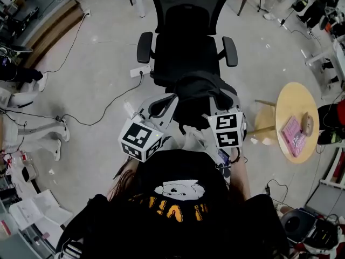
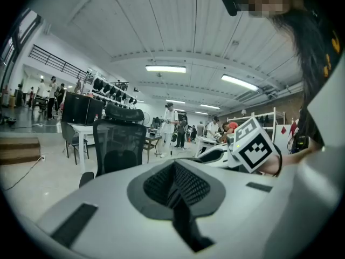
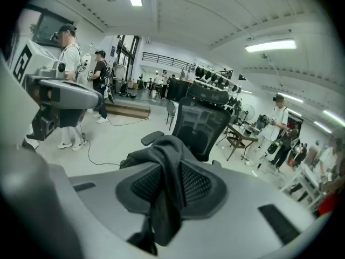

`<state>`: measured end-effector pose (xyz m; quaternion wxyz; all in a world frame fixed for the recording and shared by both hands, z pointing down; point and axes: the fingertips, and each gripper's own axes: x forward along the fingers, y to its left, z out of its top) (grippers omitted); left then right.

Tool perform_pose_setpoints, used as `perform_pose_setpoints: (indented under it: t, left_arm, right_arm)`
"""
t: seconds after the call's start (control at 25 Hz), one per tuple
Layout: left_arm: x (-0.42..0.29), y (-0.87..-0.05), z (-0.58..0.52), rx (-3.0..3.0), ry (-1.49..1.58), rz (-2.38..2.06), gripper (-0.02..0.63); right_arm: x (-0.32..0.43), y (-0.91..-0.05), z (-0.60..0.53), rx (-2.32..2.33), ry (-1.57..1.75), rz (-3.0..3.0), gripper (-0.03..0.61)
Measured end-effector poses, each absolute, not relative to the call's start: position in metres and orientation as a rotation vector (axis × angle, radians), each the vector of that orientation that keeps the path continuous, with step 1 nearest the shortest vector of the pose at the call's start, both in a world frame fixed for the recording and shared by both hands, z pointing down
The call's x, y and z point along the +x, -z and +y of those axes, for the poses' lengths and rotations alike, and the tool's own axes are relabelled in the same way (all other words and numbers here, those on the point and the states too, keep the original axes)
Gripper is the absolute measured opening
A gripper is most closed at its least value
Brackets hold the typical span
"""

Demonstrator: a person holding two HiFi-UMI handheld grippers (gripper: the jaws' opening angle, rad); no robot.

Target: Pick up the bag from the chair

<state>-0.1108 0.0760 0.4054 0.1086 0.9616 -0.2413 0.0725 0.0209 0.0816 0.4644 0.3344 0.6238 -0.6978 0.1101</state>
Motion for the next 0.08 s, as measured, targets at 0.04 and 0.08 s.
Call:
perform_pose_setpoints:
  t: [0.04, 0.08]
  left_arm:
    - [-0.1128, -0.4062, 0.0757, 2.827, -0.213, -0.712, 0.009]
    - [-0.1149, -0.4072, 0.0754, 2.825, -0.214, -0.715, 0.009]
  right_arm:
    - [0.0197, -0.4656, 0.0783, 1.617, -0.286, -1.829, 0.086]
    - [0.0185, -0.4669, 0.0750, 1.606, -0.284, -1.837, 0.086]
